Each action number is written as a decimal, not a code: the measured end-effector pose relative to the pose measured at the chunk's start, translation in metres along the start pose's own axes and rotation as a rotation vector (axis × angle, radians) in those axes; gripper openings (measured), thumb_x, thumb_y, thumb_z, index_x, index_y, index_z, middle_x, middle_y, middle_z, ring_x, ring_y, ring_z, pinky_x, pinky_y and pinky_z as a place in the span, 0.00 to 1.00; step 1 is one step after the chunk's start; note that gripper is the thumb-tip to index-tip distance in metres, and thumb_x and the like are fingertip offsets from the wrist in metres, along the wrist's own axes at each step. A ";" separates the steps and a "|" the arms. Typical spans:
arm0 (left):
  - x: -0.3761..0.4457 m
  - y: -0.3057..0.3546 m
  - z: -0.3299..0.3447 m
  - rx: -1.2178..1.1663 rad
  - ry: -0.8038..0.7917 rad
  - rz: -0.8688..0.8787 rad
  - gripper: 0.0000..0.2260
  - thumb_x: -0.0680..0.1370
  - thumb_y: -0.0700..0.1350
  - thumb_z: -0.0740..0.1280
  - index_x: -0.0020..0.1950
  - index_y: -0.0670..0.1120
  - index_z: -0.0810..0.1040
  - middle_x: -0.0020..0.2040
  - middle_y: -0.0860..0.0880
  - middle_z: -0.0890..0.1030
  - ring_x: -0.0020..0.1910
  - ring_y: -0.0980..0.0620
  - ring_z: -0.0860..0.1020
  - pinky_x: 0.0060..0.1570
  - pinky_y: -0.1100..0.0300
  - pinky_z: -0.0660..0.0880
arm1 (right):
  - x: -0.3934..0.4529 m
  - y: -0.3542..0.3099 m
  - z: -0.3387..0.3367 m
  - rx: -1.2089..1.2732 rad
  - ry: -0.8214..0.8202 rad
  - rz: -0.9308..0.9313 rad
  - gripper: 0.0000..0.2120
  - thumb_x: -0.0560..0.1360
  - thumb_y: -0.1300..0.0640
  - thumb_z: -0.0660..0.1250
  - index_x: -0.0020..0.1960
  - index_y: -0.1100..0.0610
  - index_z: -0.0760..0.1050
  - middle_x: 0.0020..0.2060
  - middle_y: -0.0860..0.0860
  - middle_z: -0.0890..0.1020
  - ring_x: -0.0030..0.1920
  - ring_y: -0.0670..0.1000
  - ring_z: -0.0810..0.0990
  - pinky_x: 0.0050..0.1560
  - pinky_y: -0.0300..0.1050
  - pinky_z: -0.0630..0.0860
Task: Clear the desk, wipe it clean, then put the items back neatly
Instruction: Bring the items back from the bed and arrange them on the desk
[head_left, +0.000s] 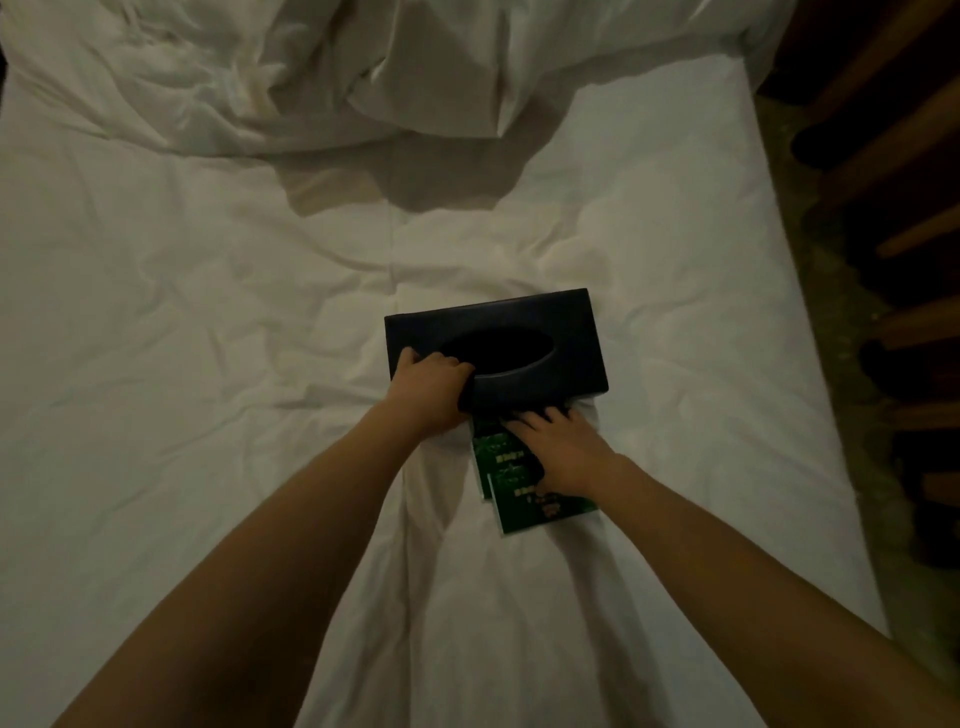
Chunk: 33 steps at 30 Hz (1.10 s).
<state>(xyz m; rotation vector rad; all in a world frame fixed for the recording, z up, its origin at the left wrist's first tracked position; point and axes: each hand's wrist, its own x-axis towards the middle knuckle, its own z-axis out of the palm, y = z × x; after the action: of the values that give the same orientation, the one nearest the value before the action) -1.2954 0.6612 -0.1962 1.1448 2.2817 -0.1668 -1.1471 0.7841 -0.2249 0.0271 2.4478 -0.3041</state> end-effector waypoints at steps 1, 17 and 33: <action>0.001 0.002 0.001 0.022 -0.003 0.001 0.19 0.77 0.53 0.64 0.66 0.50 0.71 0.63 0.49 0.75 0.65 0.47 0.70 0.65 0.49 0.59 | 0.001 0.001 0.003 -0.019 -0.004 0.004 0.46 0.70 0.51 0.72 0.78 0.51 0.47 0.75 0.51 0.56 0.71 0.57 0.57 0.71 0.54 0.55; -0.015 0.014 0.028 -0.110 0.029 -0.077 0.21 0.75 0.55 0.66 0.66 0.49 0.70 0.60 0.47 0.75 0.61 0.48 0.72 0.56 0.54 0.68 | 0.003 -0.011 0.017 0.266 0.040 0.176 0.31 0.68 0.50 0.74 0.64 0.57 0.64 0.60 0.56 0.75 0.59 0.58 0.74 0.57 0.48 0.68; -0.162 0.053 -0.060 -0.032 -0.007 -0.133 0.23 0.75 0.61 0.66 0.62 0.48 0.70 0.57 0.48 0.77 0.54 0.47 0.77 0.46 0.56 0.72 | -0.159 -0.024 -0.039 0.924 0.246 0.452 0.18 0.72 0.55 0.73 0.57 0.62 0.75 0.54 0.58 0.79 0.48 0.53 0.77 0.43 0.41 0.72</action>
<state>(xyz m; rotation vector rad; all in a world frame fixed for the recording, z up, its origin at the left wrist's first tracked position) -1.2055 0.6023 -0.0504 0.9754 2.3463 -0.1851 -1.0496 0.7784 -0.0911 1.0378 2.2230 -1.2336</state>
